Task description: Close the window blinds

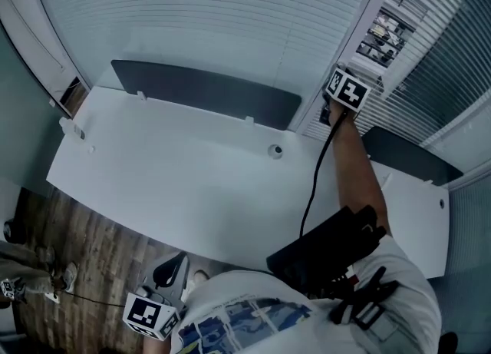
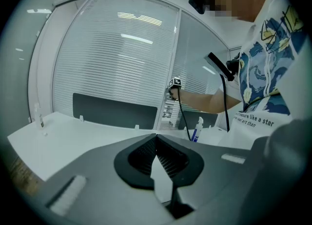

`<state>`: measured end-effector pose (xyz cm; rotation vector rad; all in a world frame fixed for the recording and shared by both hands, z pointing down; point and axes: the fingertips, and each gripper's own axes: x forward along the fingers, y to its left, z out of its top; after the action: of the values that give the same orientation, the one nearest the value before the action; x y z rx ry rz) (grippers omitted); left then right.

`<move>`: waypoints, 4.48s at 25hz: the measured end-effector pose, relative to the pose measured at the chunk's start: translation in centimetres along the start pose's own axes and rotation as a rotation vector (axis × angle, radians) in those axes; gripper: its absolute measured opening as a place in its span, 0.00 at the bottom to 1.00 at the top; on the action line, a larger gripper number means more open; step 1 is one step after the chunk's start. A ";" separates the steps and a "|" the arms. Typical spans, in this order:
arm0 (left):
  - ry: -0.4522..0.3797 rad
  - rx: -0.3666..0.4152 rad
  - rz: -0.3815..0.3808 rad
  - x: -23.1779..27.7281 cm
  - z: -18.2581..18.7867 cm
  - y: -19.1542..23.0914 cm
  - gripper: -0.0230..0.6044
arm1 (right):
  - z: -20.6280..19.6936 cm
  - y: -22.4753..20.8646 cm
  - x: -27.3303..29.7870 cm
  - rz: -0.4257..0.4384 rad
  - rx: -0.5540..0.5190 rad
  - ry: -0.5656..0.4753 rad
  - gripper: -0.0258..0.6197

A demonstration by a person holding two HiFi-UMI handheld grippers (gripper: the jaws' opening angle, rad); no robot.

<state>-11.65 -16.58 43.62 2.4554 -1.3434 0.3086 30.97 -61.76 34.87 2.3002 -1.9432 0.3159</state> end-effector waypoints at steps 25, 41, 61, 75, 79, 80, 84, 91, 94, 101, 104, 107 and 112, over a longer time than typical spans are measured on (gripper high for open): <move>-0.020 0.001 -0.018 -0.6 0.6 0.9 0.04 | -0.8 1.5 -2.4 -0.057 -0.417 -0.009 0.23; -0.025 0.093 -0.214 -5.4 -0.6 1.8 0.04 | -11.2 8.6 -27.7 0.319 -0.263 0.046 0.07; 0.005 0.177 -0.501 -13.2 -4.6 -6.4 0.04 | -18.4 15.4 -60.1 0.502 -0.241 0.044 0.04; 0.053 0.271 -0.555 -23.5 -8.9 -20.5 0.04 | -23.1 7.2 -76.2 0.483 -0.181 0.040 0.04; 0.043 0.250 -0.532 -26.6 -9.6 -19.7 0.04 | -23.6 8.4 -79.4 0.476 -0.199 0.019 0.04; 0.033 0.246 -0.533 -27.0 -9.4 -19.3 0.04 | -23.2 8.7 -79.9 0.469 -0.213 0.004 0.04; 0.001 0.273 -0.571 -28.6 -7.9 -19.1 0.04 | -22.1 10.4 -81.8 0.427 -0.215 0.008 0.04; 0.018 0.286 -0.649 -32.0 -8.8 -18.4 0.04 | -22.2 15.0 -85.6 0.413 -0.190 0.000 0.04; 0.022 0.290 -0.658 -33.3 -9.8 -17.7 0.04 | -22.6 16.4 -86.6 0.421 -0.182 -0.011 0.04; 0.010 0.315 -0.691 -38.1 -11.8 -16.0 0.04 | -24.3 20.1 -91.3 0.393 -0.221 -0.015 0.04; 0.011 0.309 -0.695 -39.0 -12.3 -16.0 0.04 | -24.2 21.1 -91.9 0.421 -0.224 -0.026 0.04; 0.014 0.299 -0.698 -39.1 -12.7 -16.1 0.04 | -24.4 21.0 -92.0 0.412 -0.247 -0.017 0.04; 0.018 0.292 -0.705 -39.2 -12.9 -16.2 0.04 | -24.6 21.1 -91.9 0.406 -0.268 -0.004 0.04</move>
<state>-19.27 26.91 39.43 2.9582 -0.3733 0.3596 -6.29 28.28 36.56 1.7398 -2.2853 0.0757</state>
